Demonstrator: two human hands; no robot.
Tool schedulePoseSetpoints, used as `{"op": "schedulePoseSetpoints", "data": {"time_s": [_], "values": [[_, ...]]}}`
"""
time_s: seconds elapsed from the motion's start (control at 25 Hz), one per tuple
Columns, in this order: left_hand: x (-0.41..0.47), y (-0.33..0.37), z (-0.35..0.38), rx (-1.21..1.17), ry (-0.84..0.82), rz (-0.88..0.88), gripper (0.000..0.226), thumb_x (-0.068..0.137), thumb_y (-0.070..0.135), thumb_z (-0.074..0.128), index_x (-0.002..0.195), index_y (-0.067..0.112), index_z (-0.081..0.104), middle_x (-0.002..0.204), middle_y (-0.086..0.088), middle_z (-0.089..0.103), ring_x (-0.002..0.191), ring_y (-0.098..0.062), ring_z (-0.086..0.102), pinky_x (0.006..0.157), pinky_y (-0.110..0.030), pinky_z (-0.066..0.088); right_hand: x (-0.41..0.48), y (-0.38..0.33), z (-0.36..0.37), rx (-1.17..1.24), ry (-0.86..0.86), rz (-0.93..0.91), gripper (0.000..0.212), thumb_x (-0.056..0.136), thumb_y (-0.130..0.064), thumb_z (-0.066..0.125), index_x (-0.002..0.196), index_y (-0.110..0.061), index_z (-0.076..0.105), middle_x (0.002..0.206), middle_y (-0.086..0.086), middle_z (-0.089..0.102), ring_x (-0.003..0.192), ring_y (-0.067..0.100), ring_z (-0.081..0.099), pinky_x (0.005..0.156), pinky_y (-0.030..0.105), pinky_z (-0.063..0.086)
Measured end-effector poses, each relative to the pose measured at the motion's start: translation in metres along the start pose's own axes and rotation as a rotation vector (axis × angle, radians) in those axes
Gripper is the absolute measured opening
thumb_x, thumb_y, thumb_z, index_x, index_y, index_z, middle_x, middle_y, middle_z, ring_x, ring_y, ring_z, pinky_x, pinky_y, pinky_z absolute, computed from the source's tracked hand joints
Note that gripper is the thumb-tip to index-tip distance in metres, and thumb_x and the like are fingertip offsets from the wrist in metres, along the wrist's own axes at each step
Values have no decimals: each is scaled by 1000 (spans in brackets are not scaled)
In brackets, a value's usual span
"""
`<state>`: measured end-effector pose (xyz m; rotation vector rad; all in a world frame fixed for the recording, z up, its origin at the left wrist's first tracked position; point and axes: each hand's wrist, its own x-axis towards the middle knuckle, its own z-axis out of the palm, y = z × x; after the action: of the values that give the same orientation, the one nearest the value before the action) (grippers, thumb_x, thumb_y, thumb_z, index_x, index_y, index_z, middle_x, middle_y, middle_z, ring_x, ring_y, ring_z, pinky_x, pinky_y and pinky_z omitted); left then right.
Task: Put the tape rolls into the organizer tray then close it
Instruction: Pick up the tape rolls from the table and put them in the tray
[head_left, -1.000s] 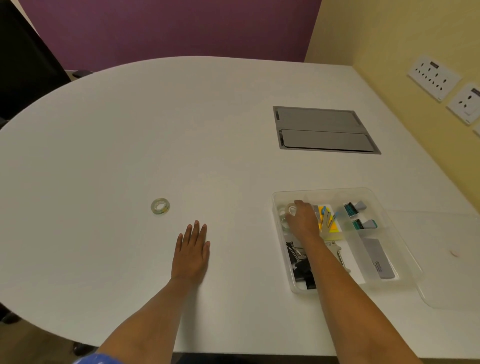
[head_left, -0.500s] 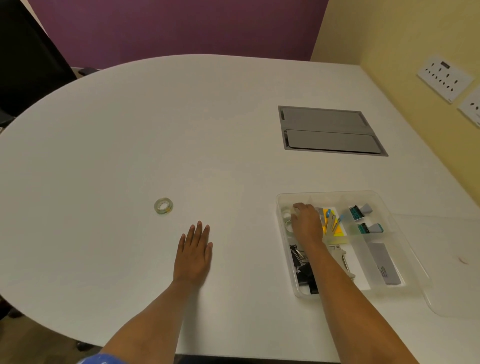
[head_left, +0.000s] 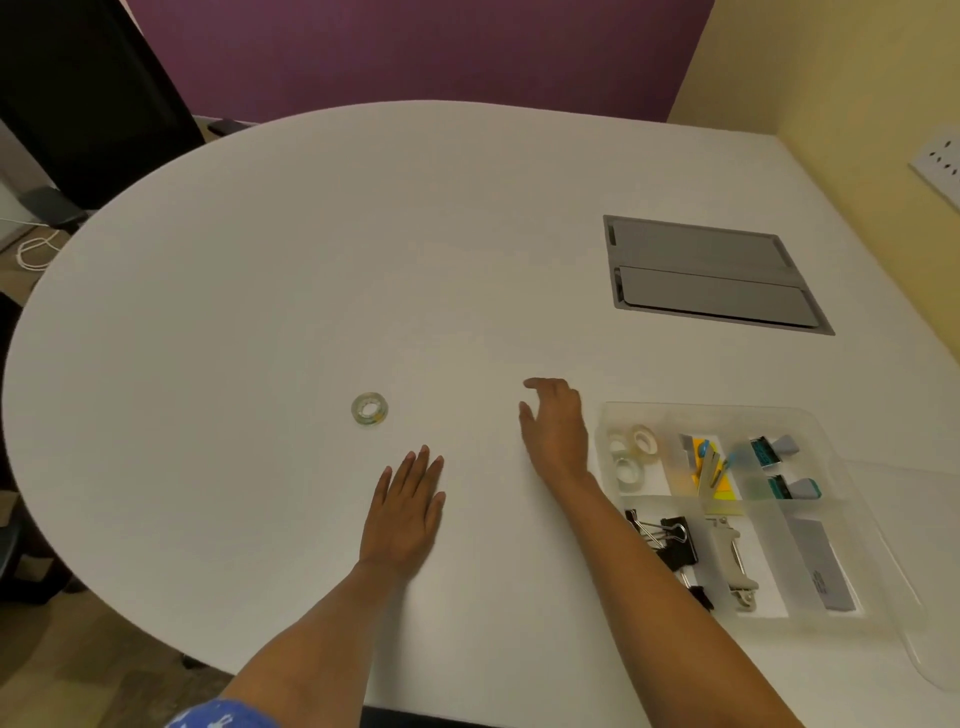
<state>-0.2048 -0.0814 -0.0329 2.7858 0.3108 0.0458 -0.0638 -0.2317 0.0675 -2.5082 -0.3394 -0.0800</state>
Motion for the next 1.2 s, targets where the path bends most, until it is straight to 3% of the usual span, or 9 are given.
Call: {"op": "schedulePoseSetpoints", "data": {"time_s": [0.36,0.56,1.0,1.2], "values": [[5,-67,-19,25,39,-59,60,96,48,2,147,24,22,156,3,21,144,-11,13,115,-25,-8,4,-84,87,-91,-370,-122,51,94,-27,53,140,-10,37,143,11,41,130,26,39,102,37,44],[8,-100,-32,25,51,-53,56,96,45,16,146,21,25,156,2,22,142,-8,8,116,-26,-7,6,-112,118,-129,-492,-126,65,91,-35,58,144,-11,29,149,10,33,135,27,33,104,38,40],[21,-127,-38,32,47,3,55,96,44,19,146,22,24,156,2,22,142,-9,7,116,-29,-6,11,-127,142,-245,-455,-142,61,90,-27,58,143,-12,31,144,9,42,128,28,42,99,37,42],[21,-127,-38,27,42,0,58,96,47,10,145,22,26,155,1,26,142,-10,11,116,-28,-6,13,-131,144,-127,-382,-54,56,83,-21,65,133,-9,43,133,11,50,122,26,46,93,35,46]]}}
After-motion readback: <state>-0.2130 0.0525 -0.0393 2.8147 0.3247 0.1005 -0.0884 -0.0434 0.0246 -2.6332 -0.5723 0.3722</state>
